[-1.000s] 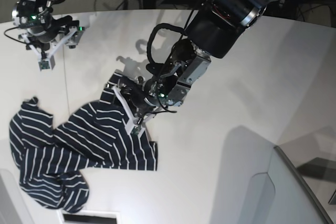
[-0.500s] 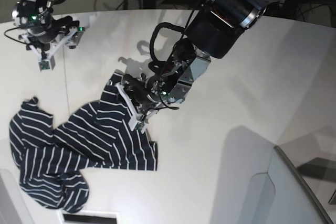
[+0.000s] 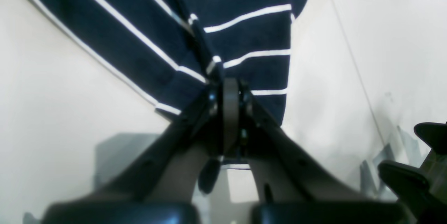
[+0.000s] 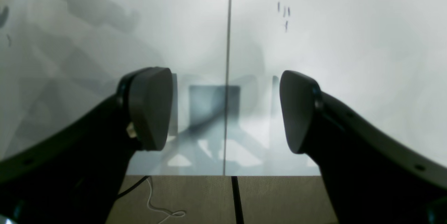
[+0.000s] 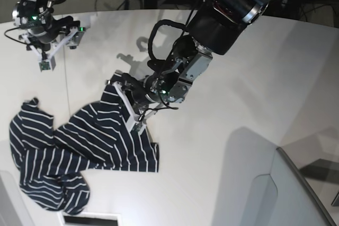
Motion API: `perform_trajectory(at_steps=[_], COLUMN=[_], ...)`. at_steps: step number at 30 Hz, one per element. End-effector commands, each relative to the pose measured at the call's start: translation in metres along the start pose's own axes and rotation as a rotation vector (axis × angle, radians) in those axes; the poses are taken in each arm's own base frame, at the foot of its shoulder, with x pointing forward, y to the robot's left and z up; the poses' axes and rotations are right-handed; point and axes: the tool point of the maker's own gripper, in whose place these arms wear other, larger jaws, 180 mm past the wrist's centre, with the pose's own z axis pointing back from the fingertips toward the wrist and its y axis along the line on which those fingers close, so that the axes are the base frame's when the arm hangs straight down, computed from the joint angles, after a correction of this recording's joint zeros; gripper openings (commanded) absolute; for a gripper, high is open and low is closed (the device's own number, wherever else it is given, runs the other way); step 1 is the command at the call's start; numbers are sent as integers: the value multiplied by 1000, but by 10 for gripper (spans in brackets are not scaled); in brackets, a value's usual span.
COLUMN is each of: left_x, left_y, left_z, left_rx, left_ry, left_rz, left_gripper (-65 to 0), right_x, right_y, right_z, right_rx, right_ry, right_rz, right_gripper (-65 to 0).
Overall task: Layout the t-shirt on the table in an organized manner, then fold the t-shirt properly
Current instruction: 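Lift the shirt with both grippers and spread it apart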
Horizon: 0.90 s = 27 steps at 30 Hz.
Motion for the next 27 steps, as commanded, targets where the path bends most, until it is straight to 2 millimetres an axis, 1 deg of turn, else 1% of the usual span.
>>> perform_trajectory(at_steps=[1,5,6,9,10,14,17,21,24,27], left_x=[16,17,20,18,20,14,10,-5,-24,-46], left_y=[-6,-1,1,9,16,42,65,84,98,116], left_z=[0,3,6,19,27,59,89,125,145,160], left_rx=[-14,-8,-8,-3,8,49,91,130,156,189], left_ry=[-31,-35,-46,-75,-84,-56,-51,-28,6,58], left_rz=[-7,-13,-25,-37,-57,-131,-196,-271,-305,-318], left_gripper=[-650,-650,-650,-650,-650,-650,-650,-650,-650,-650], right_x=[10,10,10,10,10,8,8,10,12,25], right_y=[-3,-3,-3,-3,-3,-4,-4,-3,-2,13], right_z=[2,2,2,2,2,3,3,4,5,13], right_rx=[-7,-7,-7,-7,-7,-9,-9,-8,-6,55], right_ry=[-35,-35,-35,-35,-35,-32,-30,-36,-43,-84], right_rz=[3,3,3,3,3,1,1,5,8,68], right_gripper=[-197,-197,-197,-197,-197,-197,-197,-197,-197,-197])
